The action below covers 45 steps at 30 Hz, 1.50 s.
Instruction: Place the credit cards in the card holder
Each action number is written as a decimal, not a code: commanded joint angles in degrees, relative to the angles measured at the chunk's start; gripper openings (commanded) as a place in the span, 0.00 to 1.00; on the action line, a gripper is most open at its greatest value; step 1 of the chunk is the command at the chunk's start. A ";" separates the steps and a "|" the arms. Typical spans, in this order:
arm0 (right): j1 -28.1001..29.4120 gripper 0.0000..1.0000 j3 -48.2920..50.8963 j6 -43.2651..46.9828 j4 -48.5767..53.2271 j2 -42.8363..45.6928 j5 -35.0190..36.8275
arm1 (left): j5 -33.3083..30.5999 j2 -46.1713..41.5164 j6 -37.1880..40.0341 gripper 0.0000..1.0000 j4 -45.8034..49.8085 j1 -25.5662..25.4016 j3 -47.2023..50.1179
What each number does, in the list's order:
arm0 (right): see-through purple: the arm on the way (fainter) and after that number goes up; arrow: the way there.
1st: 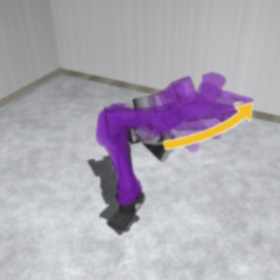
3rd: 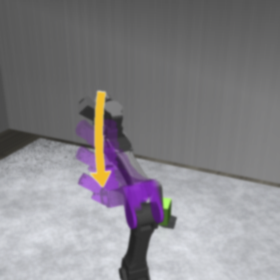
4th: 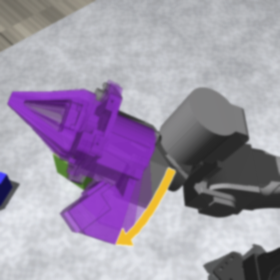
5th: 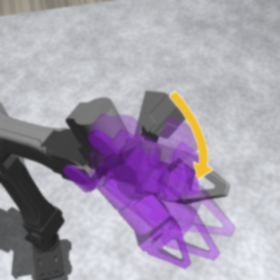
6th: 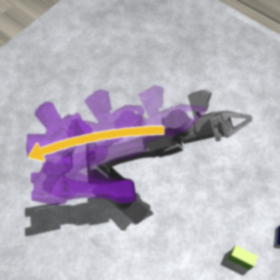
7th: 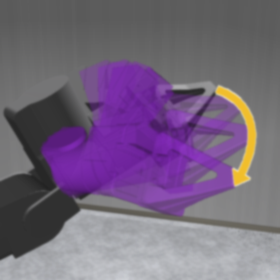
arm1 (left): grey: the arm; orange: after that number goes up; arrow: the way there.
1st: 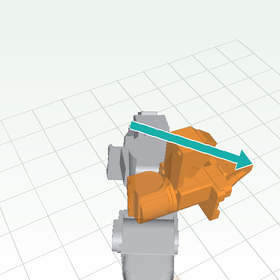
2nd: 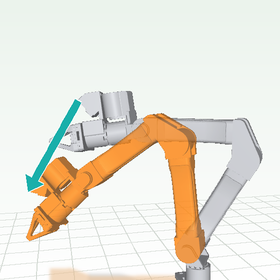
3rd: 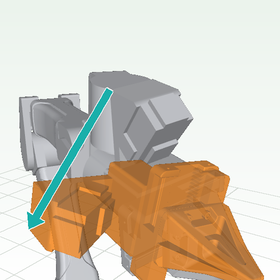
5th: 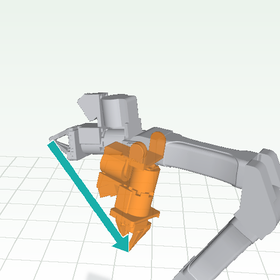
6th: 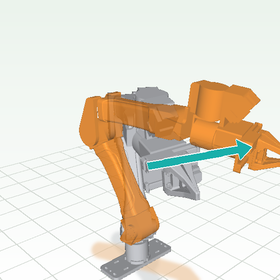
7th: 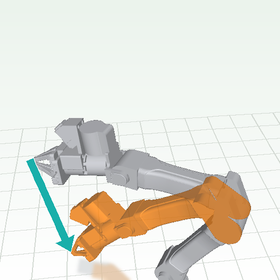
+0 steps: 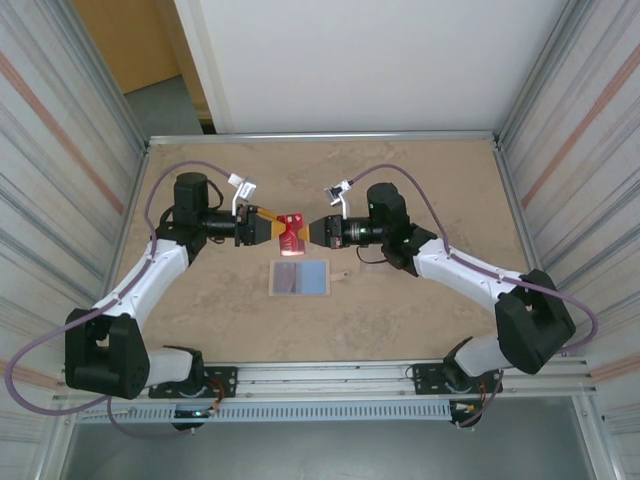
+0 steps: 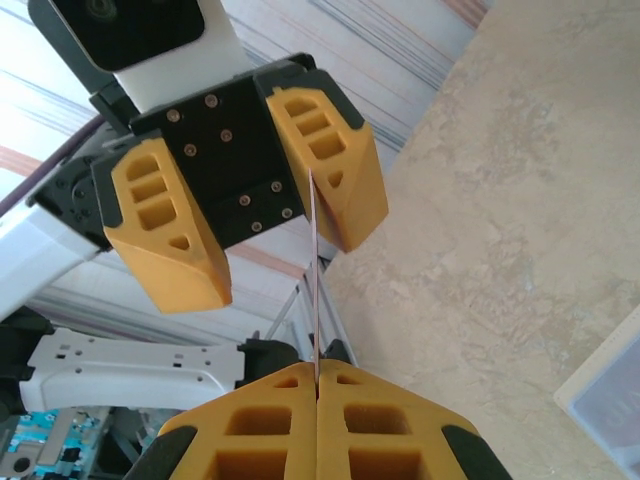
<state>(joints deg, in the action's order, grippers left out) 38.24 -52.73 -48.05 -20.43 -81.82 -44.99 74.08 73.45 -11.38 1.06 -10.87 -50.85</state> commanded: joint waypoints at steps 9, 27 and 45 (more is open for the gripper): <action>0.65 0.06 -2.41 -1.82 -5.81 -1.60 -2.31 | 1.68 -0.23 -0.53 0.00 -0.80 -0.07 0.49; 2.25 0.16 -2.03 -1.45 -5.94 -3.87 -3.08 | 1.10 -0.30 -0.71 0.00 -1.23 0.24 0.95; 0.00 0.00 3.08 -0.45 -1.61 0.18 0.70 | -8.87 -1.20 7.05 0.40 17.02 2.18 -5.70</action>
<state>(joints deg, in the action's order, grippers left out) 38.50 -51.09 -49.25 -24.56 -84.33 -45.82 70.70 73.58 -8.93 7.57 -9.54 -51.96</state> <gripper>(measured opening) 0.046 0.396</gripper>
